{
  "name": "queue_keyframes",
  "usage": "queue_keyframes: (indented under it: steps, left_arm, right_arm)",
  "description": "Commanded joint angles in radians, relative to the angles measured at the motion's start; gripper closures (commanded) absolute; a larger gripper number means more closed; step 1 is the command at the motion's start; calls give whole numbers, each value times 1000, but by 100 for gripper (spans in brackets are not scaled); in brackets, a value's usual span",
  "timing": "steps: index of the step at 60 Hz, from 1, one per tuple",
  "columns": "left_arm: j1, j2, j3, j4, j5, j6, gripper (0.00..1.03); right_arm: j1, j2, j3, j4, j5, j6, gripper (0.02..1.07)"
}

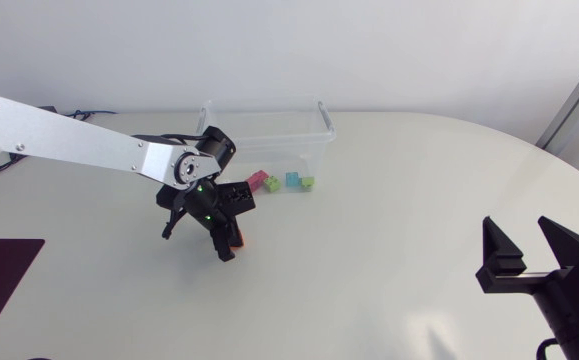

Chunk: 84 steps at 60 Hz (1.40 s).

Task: Place the duplo bricks in the container

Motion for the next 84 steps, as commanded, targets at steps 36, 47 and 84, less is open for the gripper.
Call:
queue_keyframes:
  steps: [36, 47, 84]
  left_arm:
    - [-18, -379, 82, 14, -5, -142, 78]
    - [22, -347, 111, 182, -34, -270, 78]
    - [28, -90, 197, 696, -206, -524, 76]
  right_arm:
    - [-5, -7, -22, -8, -2, -16, 6]
    - [-5, -7, -22, -8, -2, -16, 6]
    - [-7, -7, -22, -8, -2, -16, 6]
